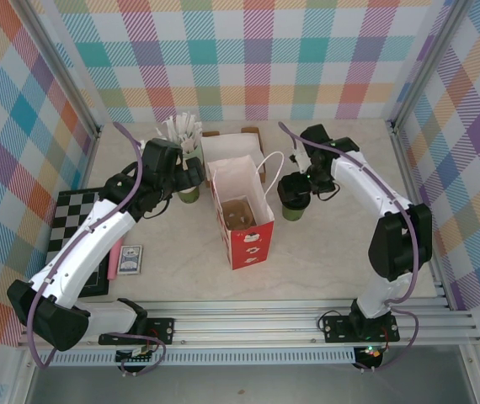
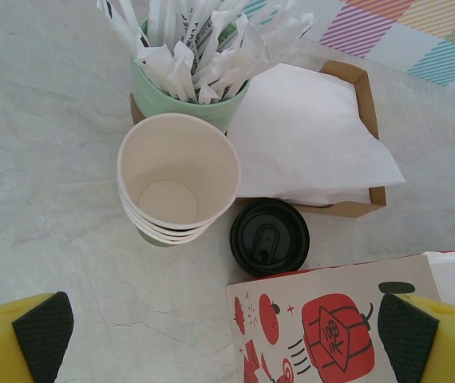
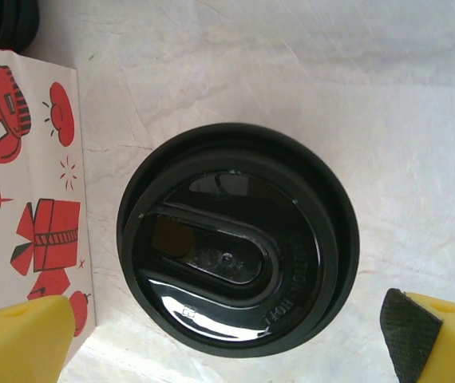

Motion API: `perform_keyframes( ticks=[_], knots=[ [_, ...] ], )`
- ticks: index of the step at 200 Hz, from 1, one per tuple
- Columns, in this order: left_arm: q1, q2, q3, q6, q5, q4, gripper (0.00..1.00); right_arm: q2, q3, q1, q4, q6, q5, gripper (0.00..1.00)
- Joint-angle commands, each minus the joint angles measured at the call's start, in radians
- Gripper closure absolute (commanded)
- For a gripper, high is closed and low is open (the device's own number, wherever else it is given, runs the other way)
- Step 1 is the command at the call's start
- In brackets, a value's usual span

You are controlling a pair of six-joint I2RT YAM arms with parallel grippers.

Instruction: Pack the takeout coffee

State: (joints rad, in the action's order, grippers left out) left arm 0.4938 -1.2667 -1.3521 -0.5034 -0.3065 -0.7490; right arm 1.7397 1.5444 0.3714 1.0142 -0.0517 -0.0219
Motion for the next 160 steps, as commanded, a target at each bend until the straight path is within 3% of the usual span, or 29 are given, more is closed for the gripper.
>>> perform_keyframes(
  ticks=[1, 160],
  knots=[
    [-0.015, -0.005, 0.001, 0.015, 0.004, 0.012, 0.0, 0.0, 0.02, 0.018, 0.031, -0.133, 0.058, 0.0],
    [-0.016, -0.05, -0.002, 0.021, 0.045, 0.01, 0.0, 0.124, 0.106, 0.051, 0.078, -0.175, 0.11, 0.0]
  ],
)
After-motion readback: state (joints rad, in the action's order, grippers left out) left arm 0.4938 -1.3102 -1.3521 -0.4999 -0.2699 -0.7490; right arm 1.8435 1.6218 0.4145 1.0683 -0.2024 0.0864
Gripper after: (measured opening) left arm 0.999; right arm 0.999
